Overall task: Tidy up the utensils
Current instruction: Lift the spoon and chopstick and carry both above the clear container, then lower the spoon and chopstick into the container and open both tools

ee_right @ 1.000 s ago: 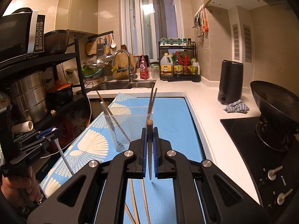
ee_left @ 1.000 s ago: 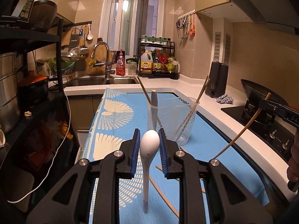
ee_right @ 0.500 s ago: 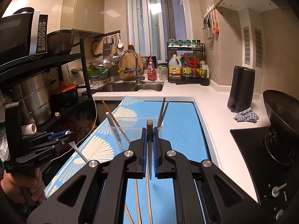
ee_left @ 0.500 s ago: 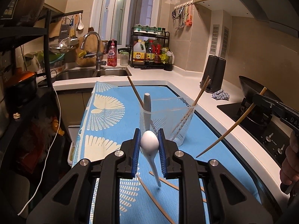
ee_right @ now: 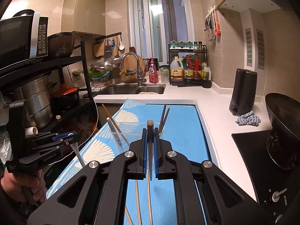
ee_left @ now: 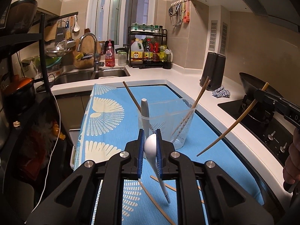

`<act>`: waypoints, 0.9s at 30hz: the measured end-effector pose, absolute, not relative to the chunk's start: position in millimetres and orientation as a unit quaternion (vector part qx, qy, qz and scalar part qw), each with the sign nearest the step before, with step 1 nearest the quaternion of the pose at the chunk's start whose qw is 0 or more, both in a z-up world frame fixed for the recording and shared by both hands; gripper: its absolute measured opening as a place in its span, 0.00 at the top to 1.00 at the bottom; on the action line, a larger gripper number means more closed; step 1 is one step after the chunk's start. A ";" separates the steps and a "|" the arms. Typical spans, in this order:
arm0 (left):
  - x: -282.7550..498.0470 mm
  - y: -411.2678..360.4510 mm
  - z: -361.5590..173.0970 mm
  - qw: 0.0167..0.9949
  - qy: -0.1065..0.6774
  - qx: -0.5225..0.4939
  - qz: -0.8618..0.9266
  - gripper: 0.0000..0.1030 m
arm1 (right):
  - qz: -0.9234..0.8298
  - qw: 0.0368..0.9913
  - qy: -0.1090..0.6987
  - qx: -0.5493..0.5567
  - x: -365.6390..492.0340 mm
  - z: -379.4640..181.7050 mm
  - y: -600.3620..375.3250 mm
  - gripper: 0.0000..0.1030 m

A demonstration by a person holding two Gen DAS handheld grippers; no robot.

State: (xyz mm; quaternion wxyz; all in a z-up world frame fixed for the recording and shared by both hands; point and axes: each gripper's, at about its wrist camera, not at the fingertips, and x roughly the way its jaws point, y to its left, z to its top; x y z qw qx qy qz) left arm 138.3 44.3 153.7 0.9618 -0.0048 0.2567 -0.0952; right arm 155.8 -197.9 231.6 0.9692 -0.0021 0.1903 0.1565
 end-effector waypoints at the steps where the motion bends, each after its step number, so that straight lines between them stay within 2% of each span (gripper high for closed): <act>1: 138.2 43.8 154.1 0.962 0.256 -0.003 -0.095 0.89 | 0.157 0.969 0.191 -0.001 155.6 232.0 -197.6 0.94; 10: 133.6 44.0 174.7 0.965 0.245 0.011 -0.097 0.89 | 0.166 0.969 0.182 -0.012 152.3 249.8 -191.2 0.94; 22: 168.1 37.4 255.9 0.977 0.184 0.041 -0.096 0.89 | 0.192 0.973 0.125 -0.018 173.7 321.7 -168.3 0.94; 27: 190.6 26.8 282.8 0.984 0.147 0.049 -0.088 0.89 | 0.187 0.975 0.117 -0.012 196.0 331.6 -164.8 0.94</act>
